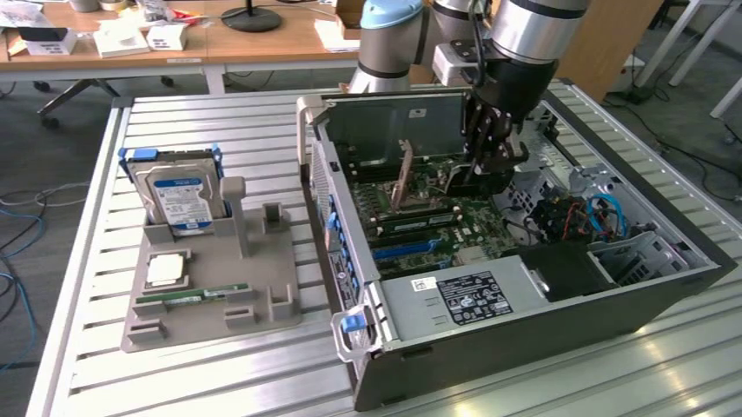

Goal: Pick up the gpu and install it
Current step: 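Insert the gpu into the slot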

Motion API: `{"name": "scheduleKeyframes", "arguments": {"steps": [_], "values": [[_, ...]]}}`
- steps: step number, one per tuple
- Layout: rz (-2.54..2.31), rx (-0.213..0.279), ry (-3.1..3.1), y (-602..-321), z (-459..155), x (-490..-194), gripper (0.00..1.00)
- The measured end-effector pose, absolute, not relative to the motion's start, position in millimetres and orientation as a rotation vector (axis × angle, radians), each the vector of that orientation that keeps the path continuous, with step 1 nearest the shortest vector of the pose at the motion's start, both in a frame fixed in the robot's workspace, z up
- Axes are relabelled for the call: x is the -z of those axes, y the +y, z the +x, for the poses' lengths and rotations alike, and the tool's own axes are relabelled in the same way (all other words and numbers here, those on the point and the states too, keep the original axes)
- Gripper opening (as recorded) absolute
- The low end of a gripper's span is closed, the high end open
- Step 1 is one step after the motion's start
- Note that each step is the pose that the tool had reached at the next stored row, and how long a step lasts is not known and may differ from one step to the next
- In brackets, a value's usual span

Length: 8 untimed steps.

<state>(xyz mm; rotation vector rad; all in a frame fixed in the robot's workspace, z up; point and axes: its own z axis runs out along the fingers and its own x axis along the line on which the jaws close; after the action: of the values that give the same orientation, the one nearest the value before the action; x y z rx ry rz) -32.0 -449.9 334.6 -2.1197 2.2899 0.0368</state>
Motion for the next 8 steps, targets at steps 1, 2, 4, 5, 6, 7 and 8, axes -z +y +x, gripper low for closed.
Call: {"name": "scheduleKeyframes", "arguments": {"steps": [1, 2, 4, 5, 6, 7, 8], "values": [[-2.123, -0.037, 2.287, -449.9, -32.0, -334.1, 0.26], [-2.125, -0.037, 2.285, -449.9, -32.1, -333.7, 0.26], [-2.127, -0.037, 2.283, -449.9, -32.6, -333.1, 0.26], [-2.128, -0.037, 2.283, -449.9, -33.1, -332.8, 0.26], [-2.129, -0.037, 2.282, -449.9, -33.8, -332.5, 0.26], [-2.129, -0.037, 2.281, -449.9, -34.7, -332.3, 0.26], [-2.130, -0.037, 2.281, -449.9, -35.4, -332.0, 0.26]]}}
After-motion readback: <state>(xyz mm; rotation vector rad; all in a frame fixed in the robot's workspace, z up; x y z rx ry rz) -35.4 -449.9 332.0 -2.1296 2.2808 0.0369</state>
